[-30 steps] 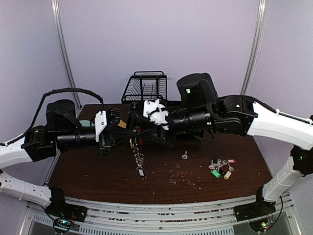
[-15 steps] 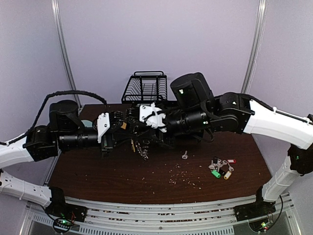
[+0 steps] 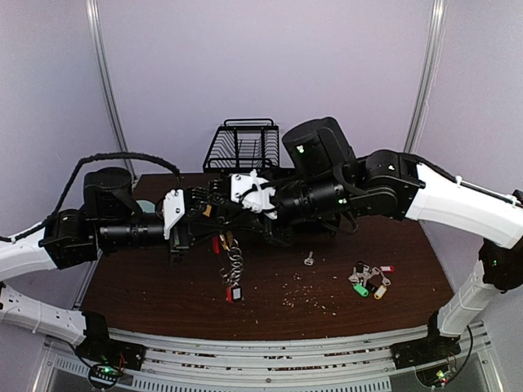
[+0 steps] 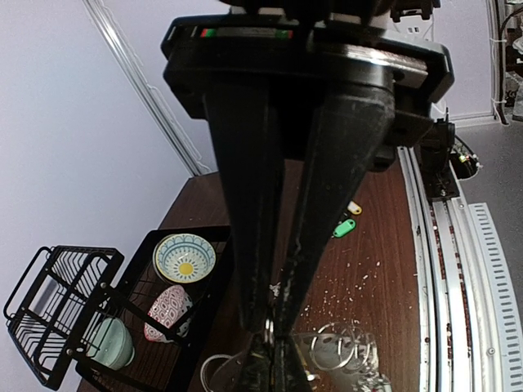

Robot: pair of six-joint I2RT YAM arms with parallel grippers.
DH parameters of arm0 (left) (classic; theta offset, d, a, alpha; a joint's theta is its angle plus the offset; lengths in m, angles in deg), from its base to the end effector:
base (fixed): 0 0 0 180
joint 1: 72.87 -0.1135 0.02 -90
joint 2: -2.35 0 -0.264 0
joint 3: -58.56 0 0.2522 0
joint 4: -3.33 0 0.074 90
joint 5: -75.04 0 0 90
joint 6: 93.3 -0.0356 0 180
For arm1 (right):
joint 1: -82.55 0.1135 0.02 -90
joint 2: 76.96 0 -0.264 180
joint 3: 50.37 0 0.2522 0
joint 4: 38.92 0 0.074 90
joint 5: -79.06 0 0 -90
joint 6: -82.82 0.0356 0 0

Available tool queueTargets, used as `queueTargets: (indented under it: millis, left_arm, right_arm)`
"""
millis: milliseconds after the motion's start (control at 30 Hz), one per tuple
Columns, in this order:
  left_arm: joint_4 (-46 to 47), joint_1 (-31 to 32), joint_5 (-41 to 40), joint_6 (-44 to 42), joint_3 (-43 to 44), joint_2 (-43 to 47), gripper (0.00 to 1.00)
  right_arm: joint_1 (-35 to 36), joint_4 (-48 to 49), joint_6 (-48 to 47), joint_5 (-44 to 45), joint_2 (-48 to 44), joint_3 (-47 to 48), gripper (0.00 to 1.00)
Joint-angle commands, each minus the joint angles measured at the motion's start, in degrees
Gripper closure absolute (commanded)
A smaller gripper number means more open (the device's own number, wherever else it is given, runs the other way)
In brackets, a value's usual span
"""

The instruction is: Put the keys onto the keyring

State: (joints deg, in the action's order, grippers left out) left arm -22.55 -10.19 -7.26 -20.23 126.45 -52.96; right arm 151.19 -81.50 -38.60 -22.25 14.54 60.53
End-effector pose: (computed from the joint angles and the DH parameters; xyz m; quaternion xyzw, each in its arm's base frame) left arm 0.0978 -0.1996 0.3604 0.5329 0.5744 -0.2892 0.5499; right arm 0.1264 0.3424 0.4183 -0.6715 0.4920 0.2528 0.4930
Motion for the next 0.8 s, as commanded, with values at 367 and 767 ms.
queueTargets:
  millis: [367, 767]
  left_arm:
    - [11.08, -0.01, -0.72, 5.85, -7.80, 3.69, 0.79]
    - [18.96, -0.09, 4.59, 9.02, -11.24, 3.38, 0.87]
  right_arm:
    - [-0.65, 28.22, 17.51, -6.09, -9.19, -15.37, 1.00]
    - [-0.44, 58.83, 33.41, -9.51, -13.84, -32.58, 1.00]
